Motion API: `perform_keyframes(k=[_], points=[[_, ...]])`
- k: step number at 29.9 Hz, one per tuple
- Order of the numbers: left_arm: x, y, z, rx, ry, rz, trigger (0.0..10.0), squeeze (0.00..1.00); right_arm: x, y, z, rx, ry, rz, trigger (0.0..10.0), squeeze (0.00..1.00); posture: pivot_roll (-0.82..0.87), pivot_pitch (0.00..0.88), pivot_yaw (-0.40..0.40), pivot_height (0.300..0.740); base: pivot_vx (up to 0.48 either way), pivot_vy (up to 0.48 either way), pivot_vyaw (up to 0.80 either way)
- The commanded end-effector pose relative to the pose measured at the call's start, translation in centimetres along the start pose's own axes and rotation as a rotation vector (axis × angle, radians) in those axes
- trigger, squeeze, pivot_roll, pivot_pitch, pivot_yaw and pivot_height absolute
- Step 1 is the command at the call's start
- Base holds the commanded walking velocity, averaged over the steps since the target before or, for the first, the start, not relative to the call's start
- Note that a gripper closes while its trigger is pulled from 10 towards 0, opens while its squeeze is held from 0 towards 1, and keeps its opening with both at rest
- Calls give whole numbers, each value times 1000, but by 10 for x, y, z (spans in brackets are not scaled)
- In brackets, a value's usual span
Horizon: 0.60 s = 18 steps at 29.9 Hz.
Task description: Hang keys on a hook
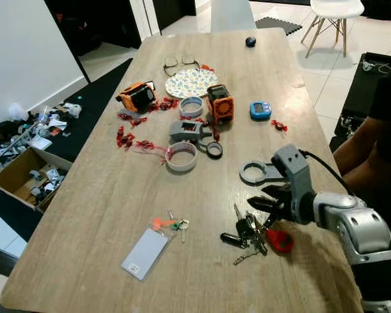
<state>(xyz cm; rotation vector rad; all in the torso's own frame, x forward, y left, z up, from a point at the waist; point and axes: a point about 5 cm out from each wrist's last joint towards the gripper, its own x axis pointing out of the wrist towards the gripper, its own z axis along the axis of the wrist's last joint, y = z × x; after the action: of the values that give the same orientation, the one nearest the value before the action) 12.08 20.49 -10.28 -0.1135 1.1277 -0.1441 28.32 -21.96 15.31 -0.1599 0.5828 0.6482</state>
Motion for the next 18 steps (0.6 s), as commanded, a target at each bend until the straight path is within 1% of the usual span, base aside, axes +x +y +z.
perform_keyframes(k=[1, 6, 10, 14, 15, 18], points=[[-1, 0, -6, -1, 20, 2, 10000, 0, 5, 7, -5, -15, 27, 20, 10000, 0, -134, 110, 123, 740, 0, 0, 0], [-1, 0, -6, -4, 18, 3, 10000, 0, 9, 11, -5, -16, 35, 26, 10000, 0, -135, 112, 127, 740, 0, 0, 0], [-1, 0, -6, -7, 15, 3, 10000, 0, 15, 11, -2, -8, 33, 1, 10000, 0, -135, 112, 127, 740, 0, 0, 0], [-1, 1, -6, -7, 16, 3, 10000, 0, 22, 20, -4, -1, 42, 27, 10000, 0, -134, 115, 128, 740, 0, 0, 0], [-1, 1, -6, -7, 16, 3, 10000, 0, 22, 20, -4, -1, 42, 27, 10000, 0, -134, 115, 128, 740, 0, 0, 0], [-1, 1, -7, -7, 18, 2, 10000, 0, 28, 28, -6, 6, 51, 56, 10000, 0, -134, 115, 128, 740, 0, 0, 0]])
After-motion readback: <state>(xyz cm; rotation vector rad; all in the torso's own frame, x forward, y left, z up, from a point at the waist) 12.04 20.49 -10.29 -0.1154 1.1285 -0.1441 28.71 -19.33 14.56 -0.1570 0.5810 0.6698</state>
